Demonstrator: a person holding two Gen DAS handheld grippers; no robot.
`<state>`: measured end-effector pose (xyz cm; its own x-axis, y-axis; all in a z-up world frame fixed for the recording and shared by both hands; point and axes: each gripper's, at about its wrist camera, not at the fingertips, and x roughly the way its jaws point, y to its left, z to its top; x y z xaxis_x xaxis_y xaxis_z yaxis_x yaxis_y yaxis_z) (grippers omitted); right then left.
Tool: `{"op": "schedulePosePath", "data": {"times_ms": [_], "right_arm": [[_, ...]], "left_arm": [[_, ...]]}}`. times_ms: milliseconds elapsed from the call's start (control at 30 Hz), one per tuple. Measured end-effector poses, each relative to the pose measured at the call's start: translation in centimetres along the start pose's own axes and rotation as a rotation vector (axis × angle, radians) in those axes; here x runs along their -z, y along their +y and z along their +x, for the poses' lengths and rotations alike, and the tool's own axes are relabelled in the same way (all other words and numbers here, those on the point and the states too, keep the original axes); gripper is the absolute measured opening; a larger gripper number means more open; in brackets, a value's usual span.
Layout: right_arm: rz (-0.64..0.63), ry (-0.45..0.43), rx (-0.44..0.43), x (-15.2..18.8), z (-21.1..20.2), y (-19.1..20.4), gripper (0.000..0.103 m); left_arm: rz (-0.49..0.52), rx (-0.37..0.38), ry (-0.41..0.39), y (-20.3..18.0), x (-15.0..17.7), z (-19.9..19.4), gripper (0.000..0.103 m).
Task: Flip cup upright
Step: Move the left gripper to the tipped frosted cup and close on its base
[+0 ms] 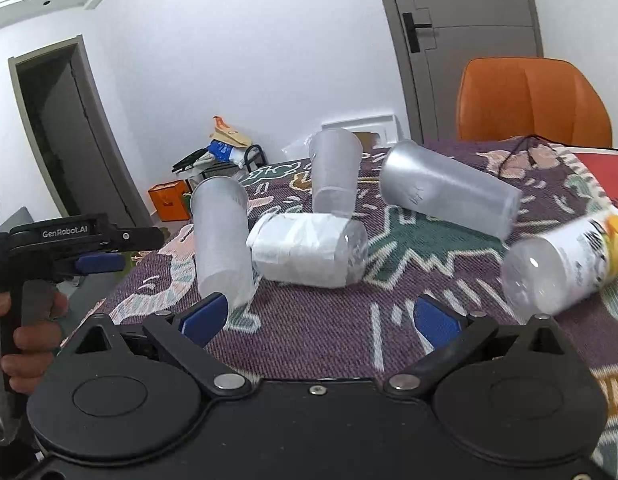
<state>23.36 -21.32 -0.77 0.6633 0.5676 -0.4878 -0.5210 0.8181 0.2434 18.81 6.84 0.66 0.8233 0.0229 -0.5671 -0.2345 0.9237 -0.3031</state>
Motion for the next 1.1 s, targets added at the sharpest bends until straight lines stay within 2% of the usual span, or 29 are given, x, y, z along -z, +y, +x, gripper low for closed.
{"op": "schedulePosePath", "data": {"times_ms": [200,633,800,1000,1033,1100], "right_arm": [[-0.005,0.032,-0.016,-1.7,2.6,-0.3,0.096],[0.0,0.08,-0.024,-3.4,6.6,-1.0,0.096],[0.007,0.083,-0.029,-3.7,7.3,-1.3,0.096],[0.008,0.096,-0.031,-3.7,8.1,-1.4,0.096],[0.011,0.097,-0.029,-3.7,8.1,-1.4,0.096],[0.016,0.096,-0.029,-3.6,8.0,-1.5,0.096]], "left_arm": [[-0.088,0.002,0.037,1.2,-1.6,2.3,0.092],[-0.29,0.018,0.155,2.9,-3.3,7.5,0.085],[-0.328,0.028,0.186,3.1,-3.7,9.0,0.081],[-0.32,0.019,0.198,2.6,-3.8,10.3,0.081],[-0.316,0.014,0.197,2.6,-3.8,10.5,0.073],[-0.324,0.019,0.207,2.7,-3.8,10.9,0.073]]}}
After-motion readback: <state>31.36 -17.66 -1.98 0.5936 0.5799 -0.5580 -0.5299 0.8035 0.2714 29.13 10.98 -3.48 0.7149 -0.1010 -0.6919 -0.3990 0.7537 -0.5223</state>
